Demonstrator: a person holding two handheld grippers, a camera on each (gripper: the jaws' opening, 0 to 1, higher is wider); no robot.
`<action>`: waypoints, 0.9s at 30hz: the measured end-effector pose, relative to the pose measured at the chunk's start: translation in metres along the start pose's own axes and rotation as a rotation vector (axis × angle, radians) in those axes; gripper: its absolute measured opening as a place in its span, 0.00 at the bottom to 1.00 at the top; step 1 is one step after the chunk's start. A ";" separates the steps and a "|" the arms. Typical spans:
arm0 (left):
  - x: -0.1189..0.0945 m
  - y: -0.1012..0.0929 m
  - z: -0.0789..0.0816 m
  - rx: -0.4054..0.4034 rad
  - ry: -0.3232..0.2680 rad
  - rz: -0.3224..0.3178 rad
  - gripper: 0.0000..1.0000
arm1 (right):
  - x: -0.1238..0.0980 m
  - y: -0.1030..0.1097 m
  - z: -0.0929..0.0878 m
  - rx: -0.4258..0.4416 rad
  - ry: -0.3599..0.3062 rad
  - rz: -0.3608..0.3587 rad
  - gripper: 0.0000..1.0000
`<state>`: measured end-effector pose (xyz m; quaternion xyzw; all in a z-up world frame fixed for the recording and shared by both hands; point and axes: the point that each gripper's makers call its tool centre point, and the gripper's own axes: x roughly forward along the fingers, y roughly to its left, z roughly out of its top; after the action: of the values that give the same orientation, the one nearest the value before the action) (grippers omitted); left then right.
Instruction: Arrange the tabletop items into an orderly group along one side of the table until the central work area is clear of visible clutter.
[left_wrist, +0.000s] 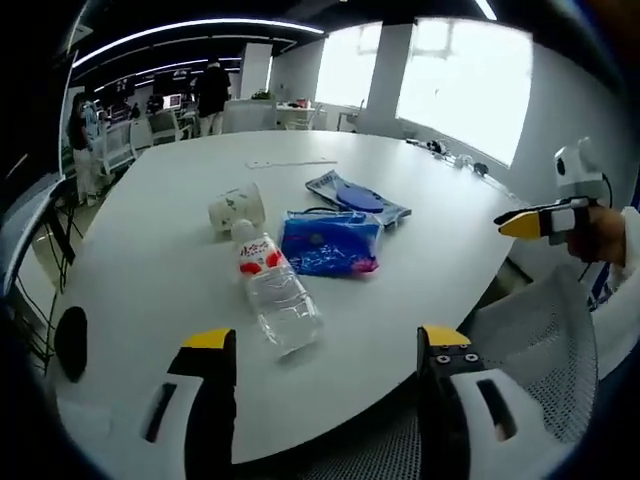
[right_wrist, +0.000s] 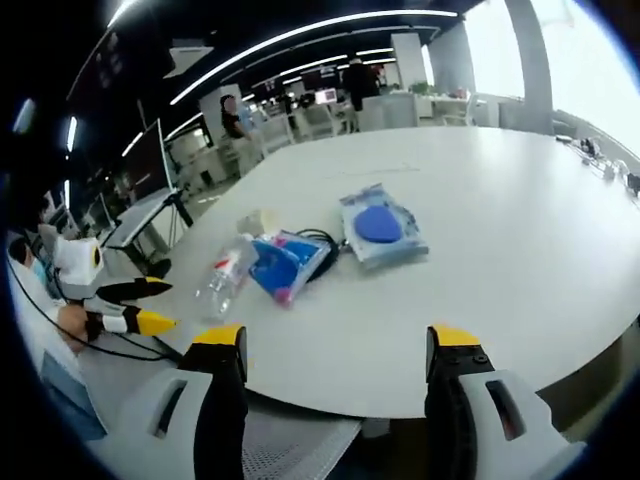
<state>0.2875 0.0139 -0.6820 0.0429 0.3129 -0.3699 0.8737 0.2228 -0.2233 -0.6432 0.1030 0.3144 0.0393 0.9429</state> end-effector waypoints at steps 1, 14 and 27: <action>-0.001 0.002 0.000 -0.002 0.000 0.005 0.75 | 0.002 -0.003 0.002 0.000 -0.001 0.003 0.72; -0.002 0.001 0.008 0.050 -0.039 0.036 0.75 | 0.017 -0.014 0.013 -0.016 0.018 0.052 0.71; -0.002 0.007 0.010 0.034 -0.049 0.065 0.75 | 0.027 -0.016 -0.001 0.019 0.068 0.106 0.70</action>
<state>0.2967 0.0170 -0.6739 0.0587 0.2836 -0.3473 0.8919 0.2444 -0.2347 -0.6633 0.1273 0.3406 0.0895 0.9272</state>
